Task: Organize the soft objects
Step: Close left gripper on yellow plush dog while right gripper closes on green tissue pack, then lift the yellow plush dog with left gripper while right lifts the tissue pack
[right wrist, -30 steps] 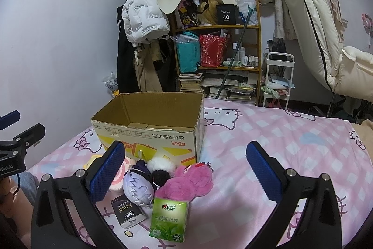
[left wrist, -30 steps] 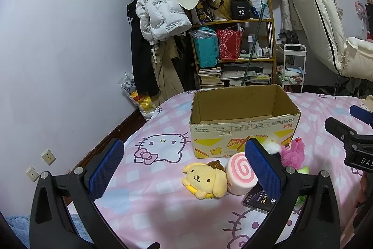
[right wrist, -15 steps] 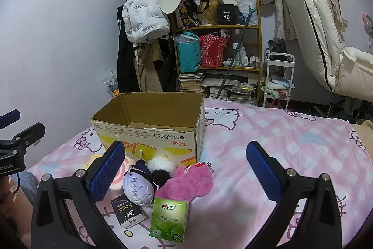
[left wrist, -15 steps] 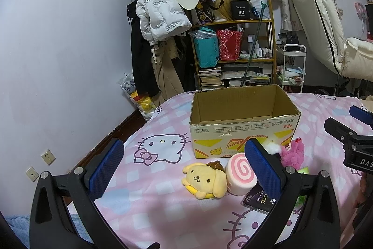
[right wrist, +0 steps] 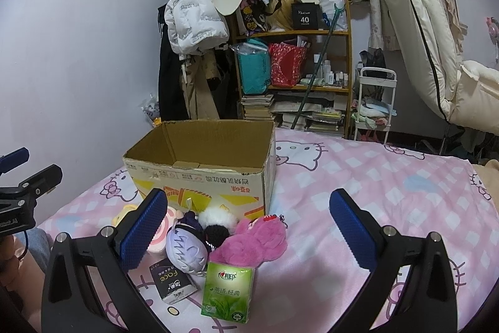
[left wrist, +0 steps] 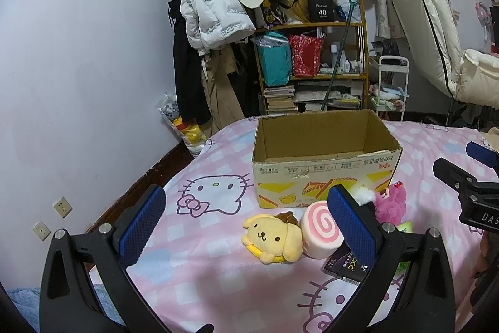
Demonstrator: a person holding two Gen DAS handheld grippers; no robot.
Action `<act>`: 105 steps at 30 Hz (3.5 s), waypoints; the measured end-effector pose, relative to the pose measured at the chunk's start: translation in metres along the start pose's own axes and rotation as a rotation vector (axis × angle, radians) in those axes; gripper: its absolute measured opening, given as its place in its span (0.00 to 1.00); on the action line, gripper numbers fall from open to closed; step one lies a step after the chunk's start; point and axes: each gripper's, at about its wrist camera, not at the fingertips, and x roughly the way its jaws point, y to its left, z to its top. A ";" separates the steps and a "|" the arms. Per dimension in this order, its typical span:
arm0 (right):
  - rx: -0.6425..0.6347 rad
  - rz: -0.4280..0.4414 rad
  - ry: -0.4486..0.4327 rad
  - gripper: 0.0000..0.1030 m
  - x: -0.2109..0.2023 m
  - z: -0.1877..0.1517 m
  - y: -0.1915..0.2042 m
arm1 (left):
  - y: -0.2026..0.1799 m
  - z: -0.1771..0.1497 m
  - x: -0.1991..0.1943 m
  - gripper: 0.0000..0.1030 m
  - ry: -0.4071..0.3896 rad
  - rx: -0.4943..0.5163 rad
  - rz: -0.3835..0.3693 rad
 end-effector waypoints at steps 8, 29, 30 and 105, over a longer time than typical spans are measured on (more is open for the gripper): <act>0.015 0.015 0.099 1.00 0.021 0.001 0.004 | -0.005 0.002 0.023 0.99 0.075 0.004 -0.039; 0.109 0.051 0.405 1.00 0.073 -0.012 -0.013 | -0.020 0.007 0.108 0.99 0.327 0.112 -0.067; 0.115 0.058 0.417 1.00 0.075 -0.013 -0.013 | -0.019 0.007 0.112 0.99 0.339 0.121 -0.062; 0.084 0.044 0.435 0.55 0.072 -0.024 -0.010 | -0.001 -0.050 0.183 0.59 0.694 -0.081 -0.250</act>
